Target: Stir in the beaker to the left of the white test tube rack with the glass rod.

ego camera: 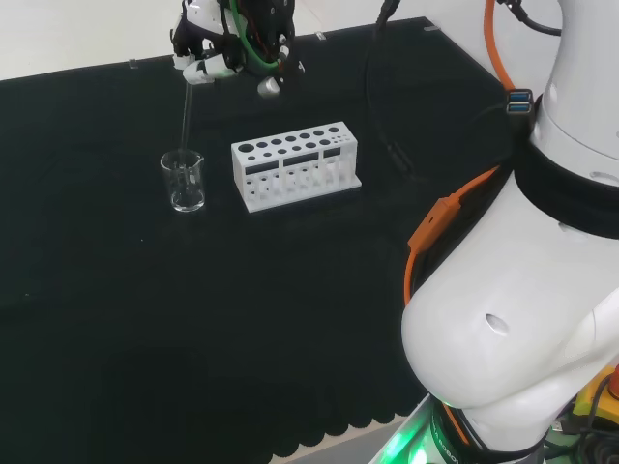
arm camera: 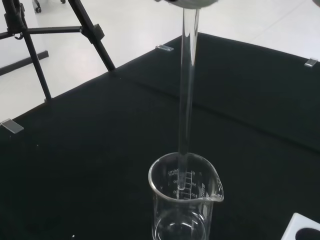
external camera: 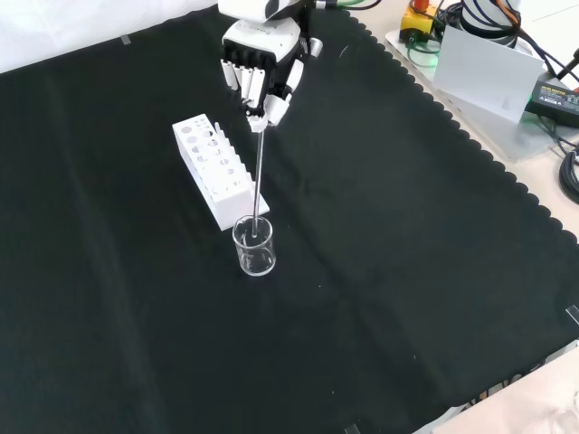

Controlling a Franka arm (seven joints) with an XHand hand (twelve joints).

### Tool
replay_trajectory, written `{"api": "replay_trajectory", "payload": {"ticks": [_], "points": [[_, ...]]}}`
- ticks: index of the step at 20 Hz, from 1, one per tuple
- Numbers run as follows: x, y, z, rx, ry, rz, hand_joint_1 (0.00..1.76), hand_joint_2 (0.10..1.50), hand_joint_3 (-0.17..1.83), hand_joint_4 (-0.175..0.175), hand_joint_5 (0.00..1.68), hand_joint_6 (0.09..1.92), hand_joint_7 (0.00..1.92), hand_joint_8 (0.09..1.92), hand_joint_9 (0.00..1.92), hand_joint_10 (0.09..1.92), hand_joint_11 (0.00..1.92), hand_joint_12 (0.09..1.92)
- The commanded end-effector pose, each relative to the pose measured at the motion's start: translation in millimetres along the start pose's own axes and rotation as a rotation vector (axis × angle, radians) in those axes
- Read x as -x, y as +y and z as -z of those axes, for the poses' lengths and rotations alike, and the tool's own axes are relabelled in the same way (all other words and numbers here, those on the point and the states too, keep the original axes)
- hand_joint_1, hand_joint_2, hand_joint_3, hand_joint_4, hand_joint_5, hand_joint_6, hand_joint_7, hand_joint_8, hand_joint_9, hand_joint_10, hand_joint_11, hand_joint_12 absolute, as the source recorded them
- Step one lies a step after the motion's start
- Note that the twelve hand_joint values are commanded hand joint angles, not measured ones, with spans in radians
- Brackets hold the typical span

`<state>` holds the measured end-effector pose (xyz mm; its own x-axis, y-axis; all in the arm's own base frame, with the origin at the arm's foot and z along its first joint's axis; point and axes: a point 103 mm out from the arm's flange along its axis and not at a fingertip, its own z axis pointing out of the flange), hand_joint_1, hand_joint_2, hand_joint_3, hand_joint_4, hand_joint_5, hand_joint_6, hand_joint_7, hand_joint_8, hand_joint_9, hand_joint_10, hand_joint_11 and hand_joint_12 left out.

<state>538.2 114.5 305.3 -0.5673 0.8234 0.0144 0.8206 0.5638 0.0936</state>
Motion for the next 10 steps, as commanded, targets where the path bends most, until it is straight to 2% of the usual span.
{"api": "replay_trajectory", "payload": {"ticks": [1, 10], "points": [[8, -2, -9, -0.021, 0.008, 0.005, 1.22, 1.08, -0.17, -0.175, 1.26, 0.58, 1.62, 0.77, 1.88, 0.49, 1.74, 0.72], [16, 3, -29, -0.052, 0.018, 0.030, 1.22, 1.08, -0.17, -0.175, 1.26, 0.58, 1.62, 0.77, 1.89, 0.49, 1.74, 0.72]]}}
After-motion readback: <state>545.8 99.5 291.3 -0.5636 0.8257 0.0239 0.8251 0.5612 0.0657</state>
